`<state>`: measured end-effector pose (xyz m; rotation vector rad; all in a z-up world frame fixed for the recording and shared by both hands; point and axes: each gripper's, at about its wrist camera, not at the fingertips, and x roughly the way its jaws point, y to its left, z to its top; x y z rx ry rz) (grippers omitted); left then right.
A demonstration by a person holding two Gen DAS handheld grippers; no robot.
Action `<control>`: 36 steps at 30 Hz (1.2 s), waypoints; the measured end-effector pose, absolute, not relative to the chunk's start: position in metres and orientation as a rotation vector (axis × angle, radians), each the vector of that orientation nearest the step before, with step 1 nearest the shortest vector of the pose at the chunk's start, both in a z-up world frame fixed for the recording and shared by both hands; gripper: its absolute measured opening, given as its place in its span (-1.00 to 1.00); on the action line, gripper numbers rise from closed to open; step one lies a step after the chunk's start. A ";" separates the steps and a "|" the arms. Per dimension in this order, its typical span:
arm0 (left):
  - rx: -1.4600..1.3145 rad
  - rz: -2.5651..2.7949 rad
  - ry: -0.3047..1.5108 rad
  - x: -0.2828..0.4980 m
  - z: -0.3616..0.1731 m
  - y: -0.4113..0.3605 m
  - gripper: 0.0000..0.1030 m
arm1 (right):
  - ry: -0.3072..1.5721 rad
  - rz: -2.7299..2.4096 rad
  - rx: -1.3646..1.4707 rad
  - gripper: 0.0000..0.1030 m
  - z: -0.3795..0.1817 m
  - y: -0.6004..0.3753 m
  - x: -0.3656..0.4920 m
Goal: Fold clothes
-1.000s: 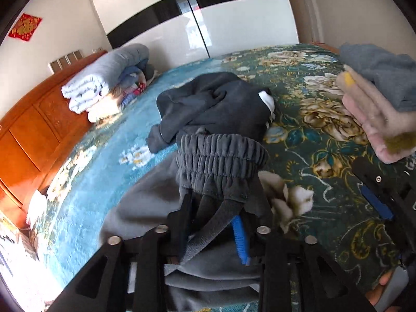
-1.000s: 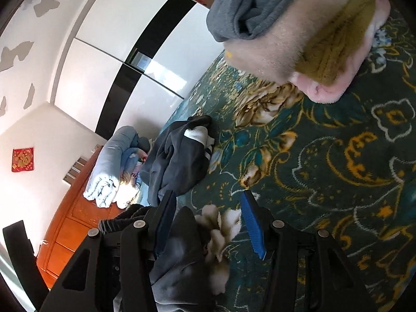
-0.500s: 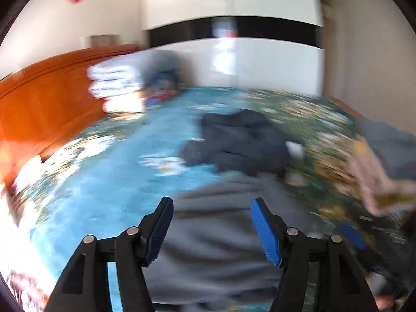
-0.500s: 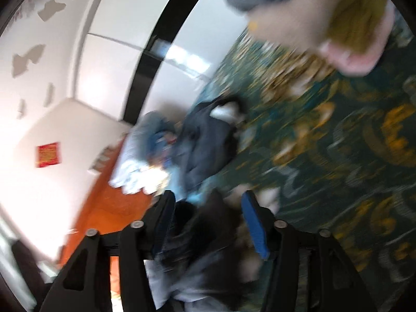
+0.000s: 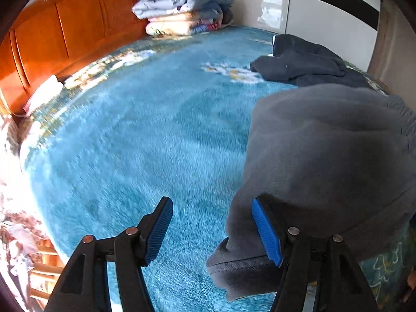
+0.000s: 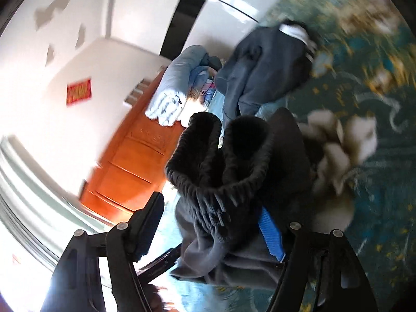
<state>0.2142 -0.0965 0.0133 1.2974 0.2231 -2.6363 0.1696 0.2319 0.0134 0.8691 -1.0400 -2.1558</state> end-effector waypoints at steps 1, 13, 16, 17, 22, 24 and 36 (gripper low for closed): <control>1.299 -2.639 0.235 0.215 0.012 -0.099 0.34 | -1.025 -2.176 0.883 0.39 0.012 0.228 0.166; 1.264 -2.690 0.401 0.219 0.021 -0.128 0.37 | -1.022 -2.169 0.779 -0.20 0.026 0.225 0.170; 1.254 -2.701 0.443 0.220 0.023 -0.135 0.37 | -1.084 -2.207 0.927 -0.20 -0.009 0.236 0.160; 1.251 -2.705 0.457 0.221 0.024 -0.137 0.37 | -1.128 -2.177 0.940 -0.16 -0.014 0.240 0.158; 1.260 -2.740 0.492 0.216 0.026 -0.137 0.37 | -1.046 -2.303 0.941 0.21 0.008 0.253 0.158; 1.282 -2.765 0.482 0.209 0.025 -0.127 0.37 | -0.980 -2.401 0.911 0.22 0.026 0.257 0.161; 1.416 -2.916 0.412 0.168 0.020 -0.072 0.38 | -0.529 -2.411 1.017 0.29 0.024 0.181 0.137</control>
